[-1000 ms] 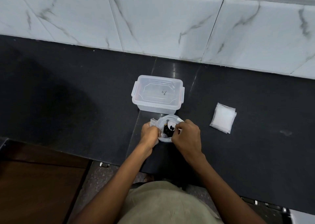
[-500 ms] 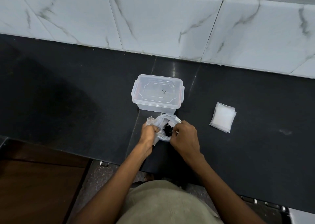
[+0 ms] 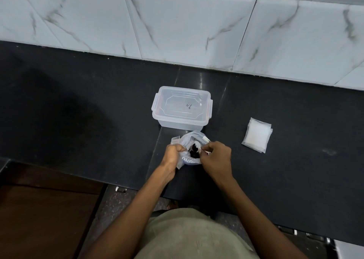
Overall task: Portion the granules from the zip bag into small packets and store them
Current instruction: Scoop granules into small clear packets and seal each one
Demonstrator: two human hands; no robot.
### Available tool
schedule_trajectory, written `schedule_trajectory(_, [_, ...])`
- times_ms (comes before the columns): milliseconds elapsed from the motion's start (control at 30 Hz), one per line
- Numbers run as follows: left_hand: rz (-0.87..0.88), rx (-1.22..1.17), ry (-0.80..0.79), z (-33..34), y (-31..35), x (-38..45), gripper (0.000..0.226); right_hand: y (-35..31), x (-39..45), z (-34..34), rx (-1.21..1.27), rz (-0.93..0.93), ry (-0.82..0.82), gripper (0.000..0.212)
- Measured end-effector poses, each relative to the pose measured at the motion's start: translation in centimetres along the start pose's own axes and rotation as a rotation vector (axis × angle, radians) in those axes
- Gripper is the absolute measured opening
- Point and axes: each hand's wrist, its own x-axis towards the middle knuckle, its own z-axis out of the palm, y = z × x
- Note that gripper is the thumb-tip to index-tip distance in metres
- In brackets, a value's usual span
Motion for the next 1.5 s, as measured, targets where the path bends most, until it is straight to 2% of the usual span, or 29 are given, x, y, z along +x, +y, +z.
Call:
schedule_trajectory(167, [0.036,-0.012,-0.002,-0.6,-0.2,0.1,0.028,0.2,0.6,-1.2,0.331,0.341,-0.013,0.006])
schedule_trajectory(300, [0.031,-0.043,-0.01,-0.5,-0.3,0.1,0.03,0.3,0.6,-1.7,0.387,0.405,-0.011,0.006])
schedule_trajectory(400, [0.069,0.0,0.015,-0.5,-0.5,0.3,0.029,0.3,0.6,-2.3,0.404,0.421,-0.078,0.003])
schedule_trajectory(633, [0.248,0.057,0.122,-1.2,-0.5,0.9,0.029,0.8,1.2,-4.5,0.425,0.395,-0.186,0.004])
schedule_trajectory(767, [0.404,0.276,0.249,-1.5,-0.7,0.6,0.037,0.3,1.0,-5.2,0.494,0.379,-0.221,0.002])
schedule_trajectory(900, [0.669,0.513,0.386,-1.8,-0.5,-0.5,0.043,-0.9,0.7,-5.7,0.492,0.358,-0.27,0.001])
schedule_trajectory(1000, [0.782,0.54,0.39,-2.0,-0.1,-1.1,0.044,-1.7,0.7,-6.0,0.469,0.351,-0.296,0.003])
schedule_trajectory(1133, [0.787,0.514,0.326,-2.2,-0.1,-1.4,0.045,-2.4,0.8,-6.0,0.488,0.359,-0.296,0.005])
schedule_trajectory(1233, [0.796,0.518,0.311,-2.4,-0.2,-1.7,0.03,-3.0,0.5,-6.2,0.511,0.343,-0.295,0.005])
schedule_trajectory(1367, [0.915,0.62,0.359,-2.3,-0.1,-2.3,0.039,-4.6,-0.1,-6.8,0.607,0.224,-0.199,0.004])
schedule_trajectory(1500, [0.99,0.7,0.352,-1.8,0.1,-2.2,0.031,-6.9,-0.6,-7.3,0.624,0.046,-0.113,0.004])
